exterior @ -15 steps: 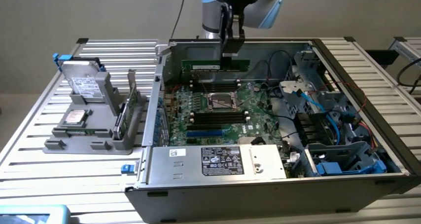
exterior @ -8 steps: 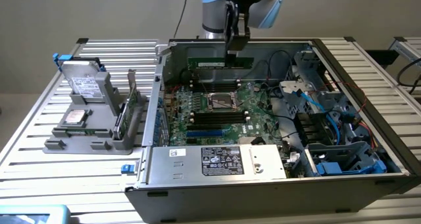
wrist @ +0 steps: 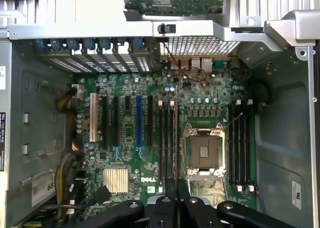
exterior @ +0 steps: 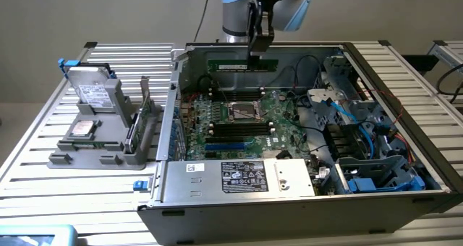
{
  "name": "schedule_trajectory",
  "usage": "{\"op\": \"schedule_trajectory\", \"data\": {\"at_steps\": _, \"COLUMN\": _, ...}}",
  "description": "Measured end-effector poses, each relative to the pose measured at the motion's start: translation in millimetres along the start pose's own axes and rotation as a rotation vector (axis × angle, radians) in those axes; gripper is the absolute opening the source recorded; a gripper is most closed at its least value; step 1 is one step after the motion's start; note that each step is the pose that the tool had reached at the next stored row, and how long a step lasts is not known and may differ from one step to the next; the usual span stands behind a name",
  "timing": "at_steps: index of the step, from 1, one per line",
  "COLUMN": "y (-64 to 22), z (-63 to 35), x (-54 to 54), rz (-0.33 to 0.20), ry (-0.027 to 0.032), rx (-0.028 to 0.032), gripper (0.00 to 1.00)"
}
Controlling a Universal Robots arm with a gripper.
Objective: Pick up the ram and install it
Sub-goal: 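Pick up the ram and move it above insertion slot, then insert the ram into the slot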
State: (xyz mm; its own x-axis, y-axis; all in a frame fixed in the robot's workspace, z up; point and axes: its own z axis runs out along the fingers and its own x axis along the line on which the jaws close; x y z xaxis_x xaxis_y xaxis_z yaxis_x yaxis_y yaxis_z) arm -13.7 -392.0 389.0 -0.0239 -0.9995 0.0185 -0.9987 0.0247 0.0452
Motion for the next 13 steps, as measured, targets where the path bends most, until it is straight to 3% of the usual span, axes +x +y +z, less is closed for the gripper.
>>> {"op": "schedule_trajectory", "data": {"at_steps": 13, "y": -3.7, "z": 11.7, "x": -13.1, "rz": 0.0, "ry": 0.0063, "rx": 0.0001, "gripper": 0.13}}
